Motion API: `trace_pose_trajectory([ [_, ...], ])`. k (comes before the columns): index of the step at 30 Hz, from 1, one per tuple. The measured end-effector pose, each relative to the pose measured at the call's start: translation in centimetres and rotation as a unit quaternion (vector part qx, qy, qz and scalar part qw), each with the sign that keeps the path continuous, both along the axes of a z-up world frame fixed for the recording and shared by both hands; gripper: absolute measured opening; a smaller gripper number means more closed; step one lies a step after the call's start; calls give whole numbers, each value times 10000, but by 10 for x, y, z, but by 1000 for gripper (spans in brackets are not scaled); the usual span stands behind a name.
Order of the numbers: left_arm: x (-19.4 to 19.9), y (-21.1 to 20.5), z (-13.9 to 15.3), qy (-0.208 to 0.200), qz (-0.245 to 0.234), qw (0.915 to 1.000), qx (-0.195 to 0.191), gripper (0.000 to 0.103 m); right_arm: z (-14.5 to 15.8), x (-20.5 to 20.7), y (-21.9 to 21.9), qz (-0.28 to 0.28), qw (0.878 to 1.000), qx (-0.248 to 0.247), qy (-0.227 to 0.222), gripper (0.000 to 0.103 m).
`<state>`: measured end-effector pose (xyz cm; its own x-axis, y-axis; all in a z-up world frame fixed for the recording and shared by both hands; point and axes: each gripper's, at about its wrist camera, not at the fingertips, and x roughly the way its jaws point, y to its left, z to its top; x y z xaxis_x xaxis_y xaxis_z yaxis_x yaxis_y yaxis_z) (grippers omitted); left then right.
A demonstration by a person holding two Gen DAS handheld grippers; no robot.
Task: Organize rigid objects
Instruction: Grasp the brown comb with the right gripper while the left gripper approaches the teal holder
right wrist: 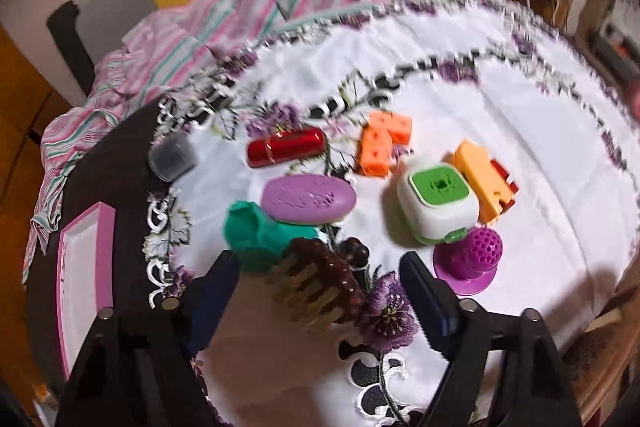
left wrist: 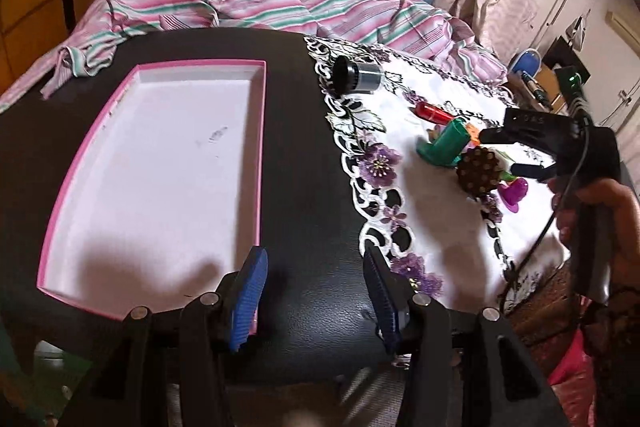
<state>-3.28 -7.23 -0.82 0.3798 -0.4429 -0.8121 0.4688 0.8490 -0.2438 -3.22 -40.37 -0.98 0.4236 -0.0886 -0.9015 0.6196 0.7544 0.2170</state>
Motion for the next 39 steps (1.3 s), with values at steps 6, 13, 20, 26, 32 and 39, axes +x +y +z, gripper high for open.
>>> trace_pose_trajectory([
  [6,2,4,-1,111,-5,9996,-251,52,-17,6,2,249,9990,4,382,82],
  [13,2,-1,1,236,-181,9986,-445,59,-38,11,-7,315,9977,472,371,67],
  [20,2,-17,-7,559,-493,9958,-524,60,-39,18,-9,380,9979,515,37,67],
  [26,2,-39,0,80,-596,9981,-95,64,-25,13,-10,198,9986,278,-409,42],
  [32,17,-72,0,17,-775,9970,38,64,-22,7,-19,-21,9976,377,-582,36],
  [39,24,-99,3,-9,-845,9964,-16,64,-19,12,-16,-82,9986,-119,-501,73],
])
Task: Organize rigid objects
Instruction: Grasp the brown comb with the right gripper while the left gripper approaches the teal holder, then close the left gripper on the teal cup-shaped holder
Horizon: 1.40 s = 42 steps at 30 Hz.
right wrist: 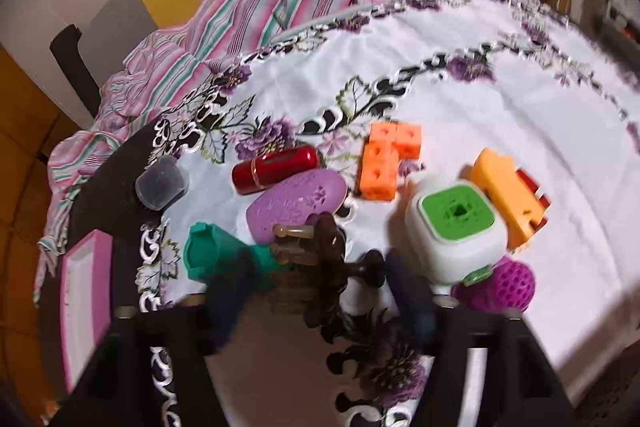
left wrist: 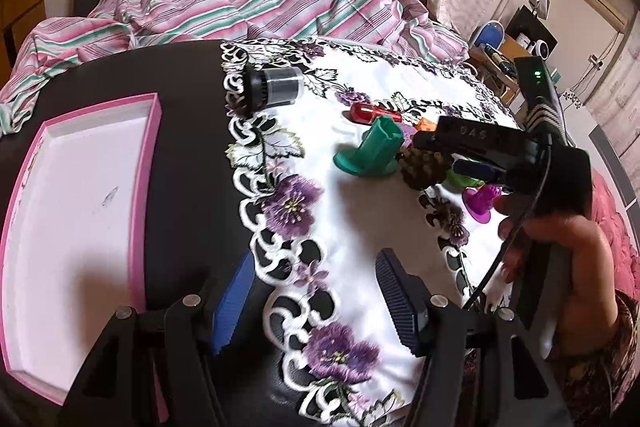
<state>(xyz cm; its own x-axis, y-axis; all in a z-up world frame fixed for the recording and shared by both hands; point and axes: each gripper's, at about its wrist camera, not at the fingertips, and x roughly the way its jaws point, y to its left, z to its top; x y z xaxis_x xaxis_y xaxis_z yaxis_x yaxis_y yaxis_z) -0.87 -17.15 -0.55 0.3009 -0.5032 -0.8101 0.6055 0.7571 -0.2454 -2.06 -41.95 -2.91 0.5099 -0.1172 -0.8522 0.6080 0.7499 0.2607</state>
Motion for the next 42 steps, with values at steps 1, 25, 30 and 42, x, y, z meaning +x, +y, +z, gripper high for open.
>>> trace_pose_trajectory([
  [1,0,-2,0,-5,-21,10000,-3,64,-3,3,-1,47,10000,70,18,73],
  [25,35,-120,-20,-667,-847,9931,454,64,-11,-9,-27,-525,9959,654,-326,49],
  [30,48,-146,-31,-746,-961,9917,423,64,-11,-18,-35,-767,9924,826,-485,58],
  [42,54,-121,-42,-506,-696,9962,161,30,-24,-5,-28,-499,9953,824,-1,73],
])
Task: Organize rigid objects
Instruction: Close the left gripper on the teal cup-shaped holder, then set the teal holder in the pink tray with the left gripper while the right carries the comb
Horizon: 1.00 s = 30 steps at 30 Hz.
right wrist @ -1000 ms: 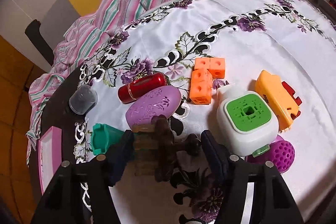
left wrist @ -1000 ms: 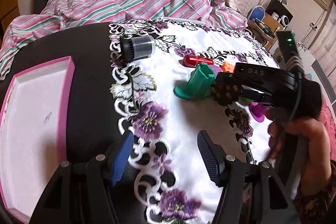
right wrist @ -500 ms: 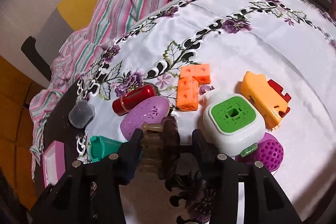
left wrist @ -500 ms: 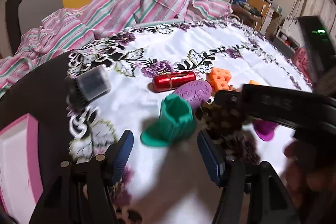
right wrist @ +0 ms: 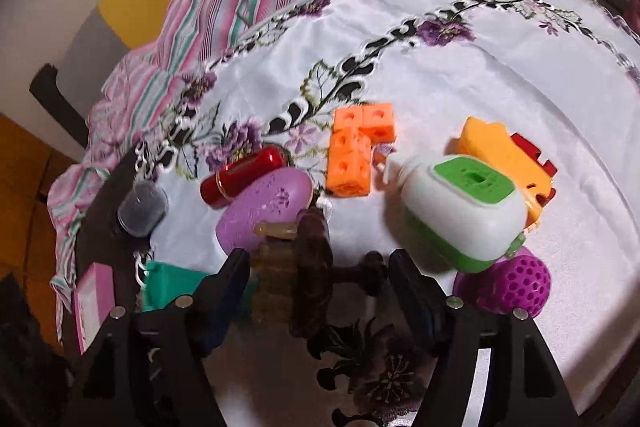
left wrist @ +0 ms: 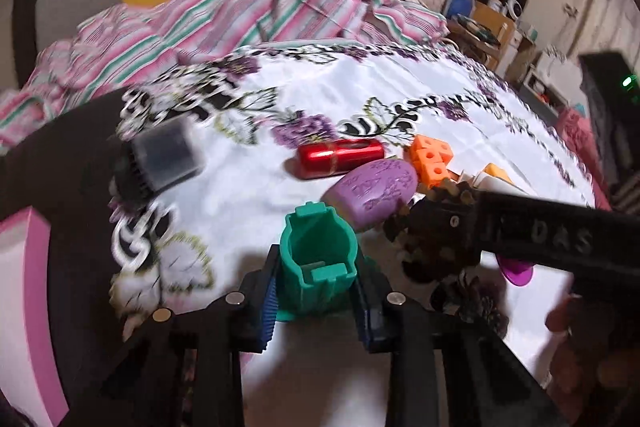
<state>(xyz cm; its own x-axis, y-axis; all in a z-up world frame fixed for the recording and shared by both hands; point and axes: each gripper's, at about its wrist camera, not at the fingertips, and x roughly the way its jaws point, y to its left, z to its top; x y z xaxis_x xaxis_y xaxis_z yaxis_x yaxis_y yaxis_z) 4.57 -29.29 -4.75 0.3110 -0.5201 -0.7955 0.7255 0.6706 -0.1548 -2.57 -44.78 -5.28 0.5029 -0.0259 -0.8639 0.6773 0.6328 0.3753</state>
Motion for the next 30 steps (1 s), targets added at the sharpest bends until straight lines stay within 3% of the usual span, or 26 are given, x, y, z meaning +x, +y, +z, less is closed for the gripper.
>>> trace_pose_trajectory([
  [9,-17,48,11,4,236,9990,-390,30,-3,2,3,144,9999,10,15,68],
  [11,-21,58,13,30,249,9986,-470,26,-2,2,4,172,9998,9,-23,68],
  [19,-27,80,5,148,275,9983,-501,26,8,4,10,309,9991,-189,-216,68],
  [23,-32,77,3,82,203,9991,-362,30,11,6,15,404,9985,-289,-244,68],
  [26,-33,68,-13,252,155,9995,73,34,11,7,17,471,9982,-270,-262,68],
  [30,-36,84,-12,364,429,9977,-381,31,13,7,19,500,9977,-363,-278,68],
])
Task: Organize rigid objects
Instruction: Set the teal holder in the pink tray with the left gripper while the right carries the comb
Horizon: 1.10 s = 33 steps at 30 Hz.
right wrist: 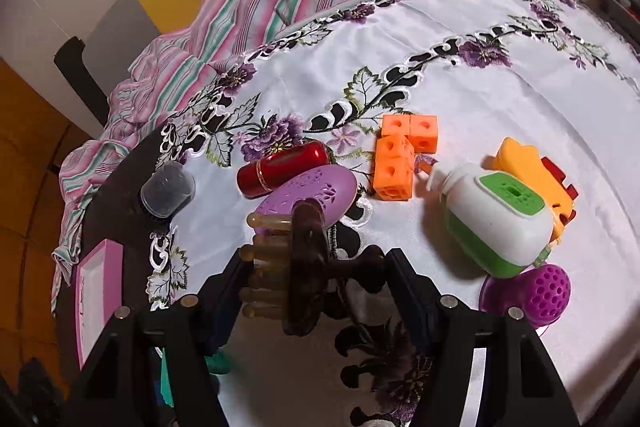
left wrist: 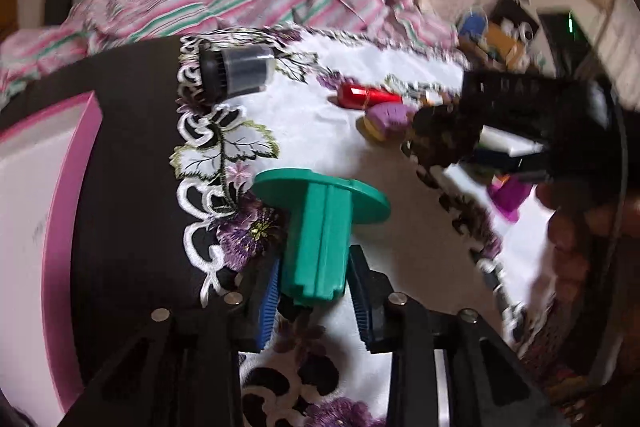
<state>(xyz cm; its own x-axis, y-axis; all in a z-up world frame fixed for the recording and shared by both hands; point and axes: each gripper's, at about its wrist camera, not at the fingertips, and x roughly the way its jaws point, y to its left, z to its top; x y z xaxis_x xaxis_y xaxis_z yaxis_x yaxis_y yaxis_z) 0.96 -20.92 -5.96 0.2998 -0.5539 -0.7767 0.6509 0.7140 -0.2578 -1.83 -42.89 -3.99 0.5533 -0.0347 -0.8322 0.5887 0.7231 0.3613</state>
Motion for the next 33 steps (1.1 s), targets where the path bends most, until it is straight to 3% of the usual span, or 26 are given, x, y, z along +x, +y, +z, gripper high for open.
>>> trace_pose_trajectory([
  [7,-3,13,20,-349,15,9992,-175,30,1,1,3,64,10000,-73,1,68],
  [17,3,33,28,-291,223,9988,-336,30,7,2,11,225,9994,-221,-119,68],
  [28,-7,25,21,-498,119,9987,0,30,7,3,14,280,9992,-283,-103,68],
  [33,-7,28,19,-347,107,9993,-132,30,8,3,16,356,9988,-306,-121,68],
])
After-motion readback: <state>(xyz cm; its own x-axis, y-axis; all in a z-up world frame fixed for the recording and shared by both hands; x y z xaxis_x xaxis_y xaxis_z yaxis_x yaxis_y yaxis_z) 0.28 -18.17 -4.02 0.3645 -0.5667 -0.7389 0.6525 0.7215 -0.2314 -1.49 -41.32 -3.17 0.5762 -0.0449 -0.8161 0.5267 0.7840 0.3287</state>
